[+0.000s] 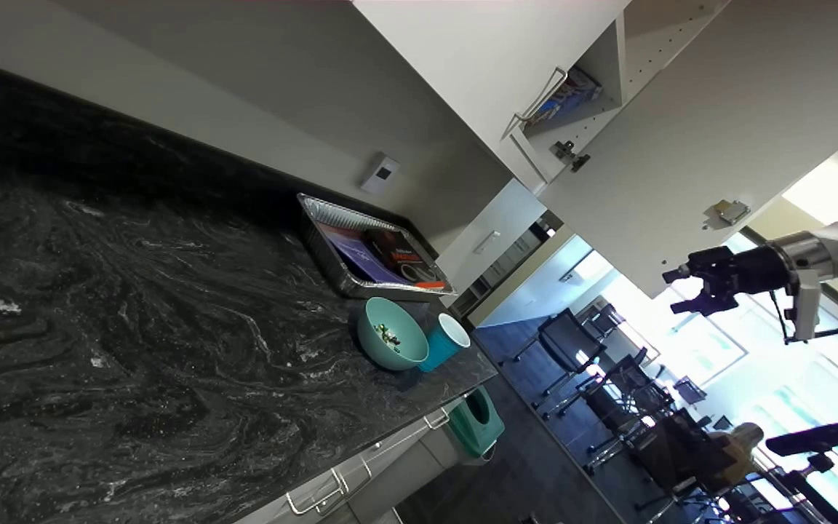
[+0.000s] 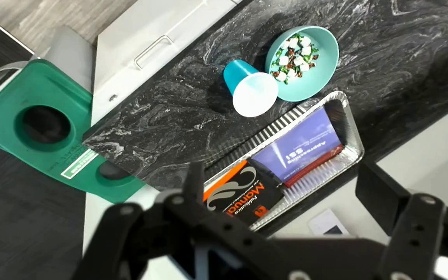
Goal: Close the right cabinet door
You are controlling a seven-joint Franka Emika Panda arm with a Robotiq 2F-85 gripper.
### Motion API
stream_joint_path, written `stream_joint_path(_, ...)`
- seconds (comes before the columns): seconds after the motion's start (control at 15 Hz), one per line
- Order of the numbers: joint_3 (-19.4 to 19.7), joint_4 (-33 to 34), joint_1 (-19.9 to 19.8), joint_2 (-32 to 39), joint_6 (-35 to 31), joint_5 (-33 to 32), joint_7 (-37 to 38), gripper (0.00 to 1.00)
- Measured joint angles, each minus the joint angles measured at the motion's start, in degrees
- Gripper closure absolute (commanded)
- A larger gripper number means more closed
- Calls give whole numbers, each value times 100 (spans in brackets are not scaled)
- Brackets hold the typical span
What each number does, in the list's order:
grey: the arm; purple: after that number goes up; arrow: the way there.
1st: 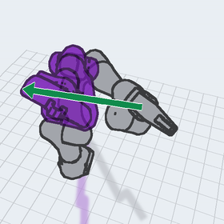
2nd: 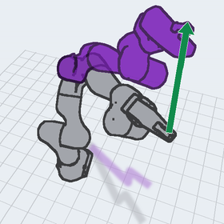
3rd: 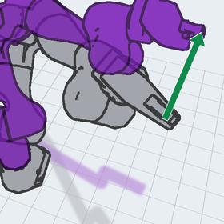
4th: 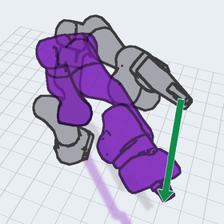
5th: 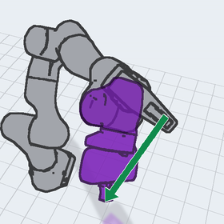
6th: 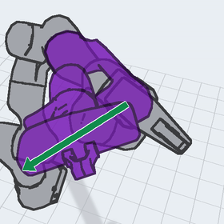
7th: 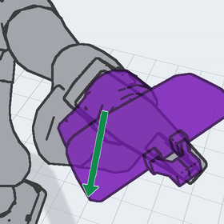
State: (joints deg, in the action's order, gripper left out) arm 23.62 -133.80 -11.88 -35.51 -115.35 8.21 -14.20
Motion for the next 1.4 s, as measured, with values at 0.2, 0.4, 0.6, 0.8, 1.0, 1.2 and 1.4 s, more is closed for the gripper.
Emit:
stream_joint_path(0.2, 308, 232, -120, -65, 75, 238, 95, 0)
stream_joint_path(0.4, 504, 413, -217, 19, 72, 524, 391, 0)
stream_joint_path(0.6, 566, 568, -275, 222, 67, 853, 774, 0)
stream_joint_path(0.8, 699, 773, -289, 508, 82, 1179, 902, 0)
stream_joint_path(1.0, 1024, 1067, -294, 818, 272, 1619, 893, 0)
stream_joint_path(1.2, 1452, 1410, -282, 1129, 670, 2146, 837, 0)
stream_joint_path(1.4, 1808, 1696, -241, 1413, 1118, 2850, 610, 0)
